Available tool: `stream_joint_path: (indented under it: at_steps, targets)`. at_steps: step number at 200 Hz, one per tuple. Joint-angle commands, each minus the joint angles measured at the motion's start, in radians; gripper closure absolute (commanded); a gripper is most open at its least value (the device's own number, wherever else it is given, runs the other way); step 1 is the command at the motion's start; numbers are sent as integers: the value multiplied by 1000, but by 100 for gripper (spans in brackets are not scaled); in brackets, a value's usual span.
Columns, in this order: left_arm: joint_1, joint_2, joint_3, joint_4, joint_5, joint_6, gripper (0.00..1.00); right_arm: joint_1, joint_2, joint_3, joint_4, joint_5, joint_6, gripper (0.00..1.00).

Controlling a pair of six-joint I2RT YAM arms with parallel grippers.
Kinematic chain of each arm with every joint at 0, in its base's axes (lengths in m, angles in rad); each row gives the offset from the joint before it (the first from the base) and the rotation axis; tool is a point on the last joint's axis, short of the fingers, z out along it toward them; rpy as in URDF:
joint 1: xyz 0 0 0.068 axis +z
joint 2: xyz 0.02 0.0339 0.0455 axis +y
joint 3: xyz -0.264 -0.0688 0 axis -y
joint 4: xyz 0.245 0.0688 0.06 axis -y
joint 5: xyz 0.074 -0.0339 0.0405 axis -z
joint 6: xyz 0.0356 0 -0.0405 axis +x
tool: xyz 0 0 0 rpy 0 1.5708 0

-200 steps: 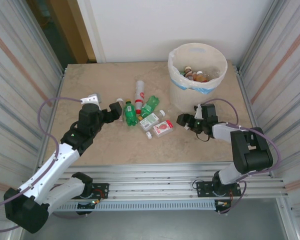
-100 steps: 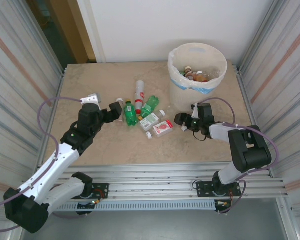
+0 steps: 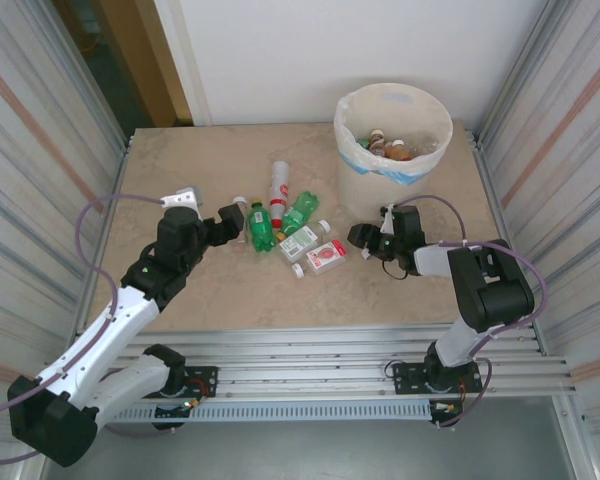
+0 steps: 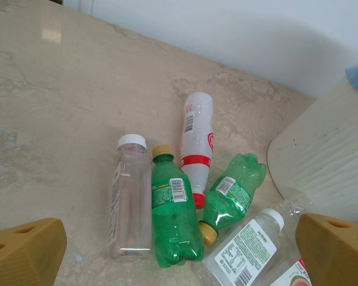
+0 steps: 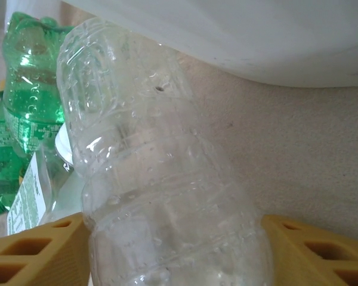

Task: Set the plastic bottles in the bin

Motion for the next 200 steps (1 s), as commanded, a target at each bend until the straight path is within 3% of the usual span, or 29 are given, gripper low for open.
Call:
stream_joint_path:
  at_steps: [1,56,116,162,200]
  targets:
    - [6,3,23,2,-5,1,1,16,13,1,-41,51,15,38]
    - [6,-1,20,2,-7,1,1,67,-124,-55,-141,133,8,48]
    - [6,-9,16,6,-5,0,1,79,-359,-65,-410,302,-31,58]
    - [6,-11,16,3,-6,-2,1,91,-394,-16,-641,383,-41,58]
    - [6,-19,16,2,-11,0,1,132,-384,-15,-703,447,-39,52]
